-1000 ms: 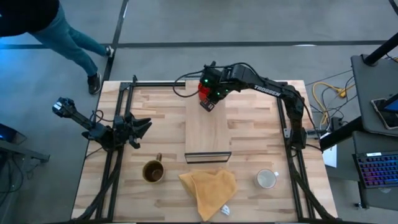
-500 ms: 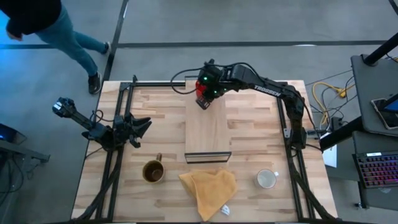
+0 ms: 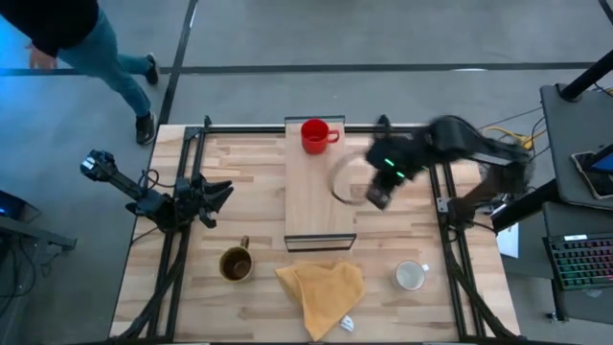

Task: Stack small to large cups/mugs on shelf
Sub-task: Put the white gray mug on the shelf

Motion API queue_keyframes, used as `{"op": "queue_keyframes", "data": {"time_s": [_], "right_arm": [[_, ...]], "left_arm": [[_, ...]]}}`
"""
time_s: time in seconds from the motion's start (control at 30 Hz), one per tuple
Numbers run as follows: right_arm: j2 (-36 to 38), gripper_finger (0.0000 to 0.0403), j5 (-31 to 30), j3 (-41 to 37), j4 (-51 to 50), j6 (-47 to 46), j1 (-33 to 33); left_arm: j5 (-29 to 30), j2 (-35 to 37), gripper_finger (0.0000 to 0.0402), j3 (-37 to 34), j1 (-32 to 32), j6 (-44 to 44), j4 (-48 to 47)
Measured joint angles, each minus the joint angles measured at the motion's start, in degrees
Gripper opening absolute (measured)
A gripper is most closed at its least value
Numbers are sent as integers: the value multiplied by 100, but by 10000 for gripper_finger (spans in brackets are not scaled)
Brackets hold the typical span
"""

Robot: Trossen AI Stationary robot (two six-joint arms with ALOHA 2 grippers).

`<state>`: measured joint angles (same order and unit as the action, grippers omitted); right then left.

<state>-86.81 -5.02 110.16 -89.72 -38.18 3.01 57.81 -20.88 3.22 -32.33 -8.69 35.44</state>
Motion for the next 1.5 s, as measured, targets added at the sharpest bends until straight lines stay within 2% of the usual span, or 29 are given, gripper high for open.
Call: {"op": "queue_keyframes", "data": {"time_s": [0.2,0.3,0.4,0.5,0.6,0.73,0.87,1.0,1.2,1.37,1.5], "right_arm": [[1400,54,-43,-2070,-71,-2720,1403],[1616,54,81,-2888,-33,-3717,2016],[1557,58,338,-3307,0,-4283,2480],[1360,82,719,-3459,27,-4359,2707],[1090,122,812,-3467,37,-4112,2850],[759,174,407,-3383,76,-3517,3205],[507,202,109,-3493,198,-3014,3598],[514,203,-195,-3779,806,-3003,4004],[898,193,-298,-4417,1269,-3512,4290],[1329,192,-109,-5139,1942,-3526,4266],[1559,192,25,-5339,2151,-3640,4278]], "left_arm": [[-39,27,109,0,1,-122,14],[-58,43,109,0,1,-476,8],[-338,23,109,0,-1,-542,-78],[-443,-9,109,-10,1,-596,-291],[-453,-9,109,-56,0,-602,-354],[-454,4,109,-79,0,-605,-351],[-453,-4,109,-76,1,-610,-349],[-450,15,109,-76,1,-635,-345],[-409,13,109,-76,1,-766,-341],[-376,2,109,-76,-1,-767,-343],[-374,2,109,-79,1,-767,-343]]}}
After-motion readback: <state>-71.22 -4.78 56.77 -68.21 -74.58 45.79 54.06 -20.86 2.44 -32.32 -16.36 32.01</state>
